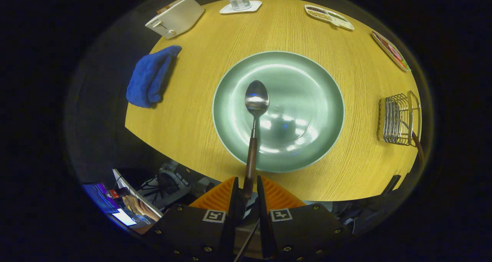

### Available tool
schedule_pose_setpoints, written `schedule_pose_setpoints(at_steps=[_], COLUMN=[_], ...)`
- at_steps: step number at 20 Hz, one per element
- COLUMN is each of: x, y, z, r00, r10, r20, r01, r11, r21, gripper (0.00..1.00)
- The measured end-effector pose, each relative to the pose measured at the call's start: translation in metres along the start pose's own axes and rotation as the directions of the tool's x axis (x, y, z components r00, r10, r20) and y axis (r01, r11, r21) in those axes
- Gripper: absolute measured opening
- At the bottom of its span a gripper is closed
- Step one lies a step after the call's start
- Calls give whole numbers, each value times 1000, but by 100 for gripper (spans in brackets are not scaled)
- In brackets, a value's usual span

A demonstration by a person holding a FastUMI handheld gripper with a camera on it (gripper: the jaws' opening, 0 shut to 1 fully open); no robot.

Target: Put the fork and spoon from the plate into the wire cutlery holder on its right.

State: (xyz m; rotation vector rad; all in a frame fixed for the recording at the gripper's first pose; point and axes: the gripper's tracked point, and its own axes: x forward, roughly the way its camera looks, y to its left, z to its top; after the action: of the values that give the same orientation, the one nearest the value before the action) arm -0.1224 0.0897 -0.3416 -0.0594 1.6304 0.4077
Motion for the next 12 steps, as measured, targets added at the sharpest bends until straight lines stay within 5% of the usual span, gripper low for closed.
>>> schedule_pose_setpoints(at_steps=[10,12], x=[27,29], y=[1,-2], z=[-12,-12], r00=[998,998], r10=[-21,-14], r20=[-65,-63], r01=[21,14], r11=[1000,1000], r21=[1,1], gripper=[28,15])
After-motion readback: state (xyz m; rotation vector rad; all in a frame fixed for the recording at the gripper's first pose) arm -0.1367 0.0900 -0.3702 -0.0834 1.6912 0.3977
